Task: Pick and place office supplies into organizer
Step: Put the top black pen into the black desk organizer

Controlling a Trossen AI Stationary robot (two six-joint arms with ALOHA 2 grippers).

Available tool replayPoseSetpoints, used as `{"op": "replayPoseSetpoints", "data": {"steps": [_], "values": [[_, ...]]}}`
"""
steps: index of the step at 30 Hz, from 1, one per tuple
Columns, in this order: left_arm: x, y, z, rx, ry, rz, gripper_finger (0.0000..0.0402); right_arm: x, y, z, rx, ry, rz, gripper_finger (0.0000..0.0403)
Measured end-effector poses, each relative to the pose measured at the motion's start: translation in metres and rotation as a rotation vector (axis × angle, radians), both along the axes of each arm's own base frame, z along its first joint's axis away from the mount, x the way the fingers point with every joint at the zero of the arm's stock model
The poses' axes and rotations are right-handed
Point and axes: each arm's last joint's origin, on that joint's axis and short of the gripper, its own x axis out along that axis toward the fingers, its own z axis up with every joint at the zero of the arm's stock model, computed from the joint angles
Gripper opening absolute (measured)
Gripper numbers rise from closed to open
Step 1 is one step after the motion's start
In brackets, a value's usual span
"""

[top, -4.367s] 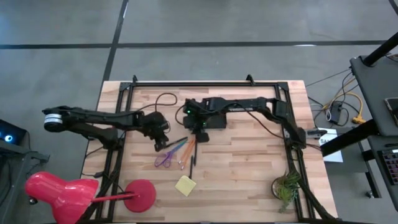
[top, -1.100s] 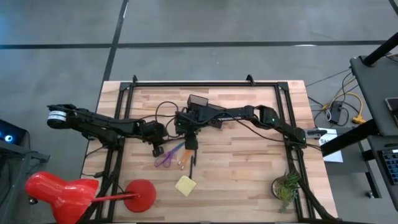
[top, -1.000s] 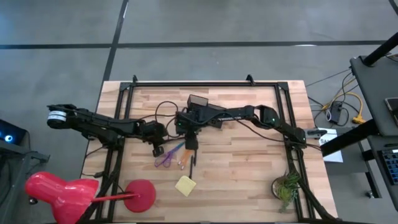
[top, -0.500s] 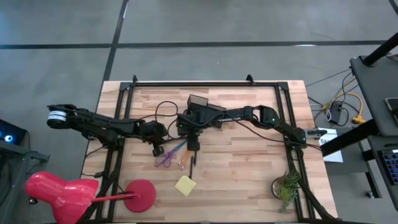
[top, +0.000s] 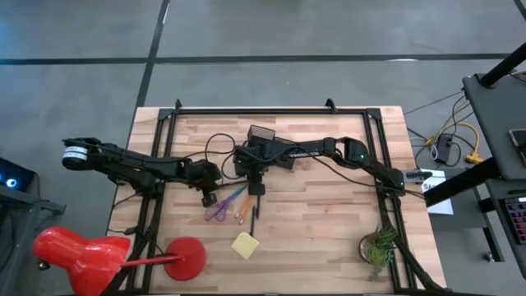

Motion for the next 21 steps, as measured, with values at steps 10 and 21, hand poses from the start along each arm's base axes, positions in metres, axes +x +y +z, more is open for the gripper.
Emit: {"op": "replayPoseSetpoints", "data": {"steps": [10, 21], "values": [[0.001, 0.0, 0.001, -0.001, -0.006, 0.0, 0.0006, 0.001, 0.001, -0.006, 0.001, -0.025, 0.001, 0.0054], [0.007, 0.0, 0.008, 0.0, -0.053, -0.002, 0.0006, 0.002, 0.0, -0.013, 0.003, -0.026, -0.006, 0.0054]]}}
